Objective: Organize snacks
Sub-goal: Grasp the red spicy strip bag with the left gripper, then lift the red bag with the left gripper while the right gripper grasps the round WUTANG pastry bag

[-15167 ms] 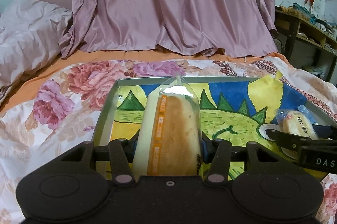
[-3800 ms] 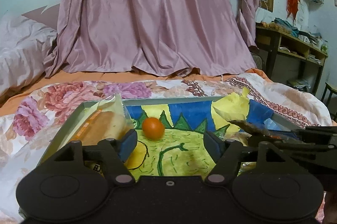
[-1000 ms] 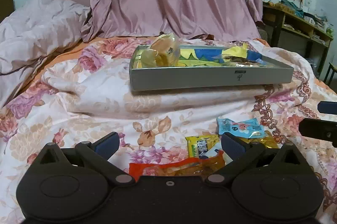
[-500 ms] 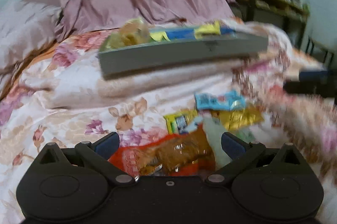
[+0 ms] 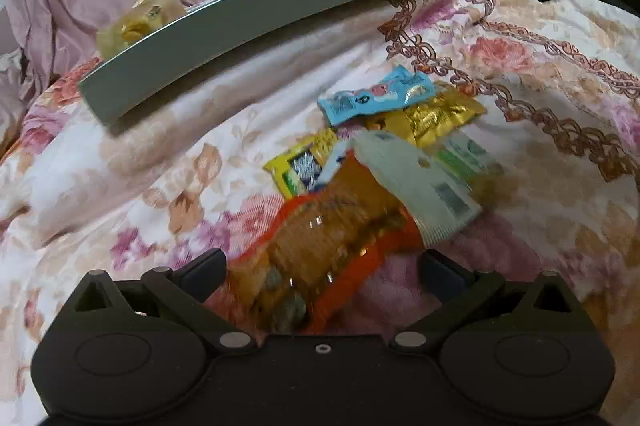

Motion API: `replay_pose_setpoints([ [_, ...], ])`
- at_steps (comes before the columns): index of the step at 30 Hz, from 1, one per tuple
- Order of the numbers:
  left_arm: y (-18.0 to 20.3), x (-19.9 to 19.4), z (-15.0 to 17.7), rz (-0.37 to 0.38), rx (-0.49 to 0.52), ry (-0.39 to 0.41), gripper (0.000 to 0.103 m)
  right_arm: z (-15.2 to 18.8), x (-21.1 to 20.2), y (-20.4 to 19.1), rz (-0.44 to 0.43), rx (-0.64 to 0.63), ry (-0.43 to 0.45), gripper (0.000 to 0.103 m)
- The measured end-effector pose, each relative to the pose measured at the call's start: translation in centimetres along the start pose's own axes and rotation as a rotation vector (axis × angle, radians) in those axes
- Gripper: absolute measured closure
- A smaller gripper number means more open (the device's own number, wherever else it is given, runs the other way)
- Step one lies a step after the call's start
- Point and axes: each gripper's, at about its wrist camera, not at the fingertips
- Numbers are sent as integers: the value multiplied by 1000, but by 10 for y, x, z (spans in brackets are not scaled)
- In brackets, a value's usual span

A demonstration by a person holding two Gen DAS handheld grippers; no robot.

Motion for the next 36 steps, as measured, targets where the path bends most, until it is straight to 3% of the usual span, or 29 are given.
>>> replay_pose_setpoints([
  [5,-9,7,-7,47,-71,17,5,1,1,-3,-1,-5,-1,0],
  [8,-3,-2,-10,73,-37,42,19,1,2,-4,-1,-4,-1,0],
  [13,-4,-13,-14,114,-70,73,42,2,1,-5,-1,-11,-1,0],
  [17,-2,-13,-16,138,-74,81,46,2,2,-5,2,-7,-2,0],
  [30,4,-18,-21,102,-96,112,56,6,6,-7,9,-24,-29,0],
  [36,7,-7,-19,58,-74,73,53,8,9,-8,7,-27,-44,0],
])
Point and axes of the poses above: each gripper's, at about its wrist camera, not at the fingertips, and x roughly the way its jaws point, y to its right, z to its underside, and after that the axes turned 9 degrees about z, right-handed
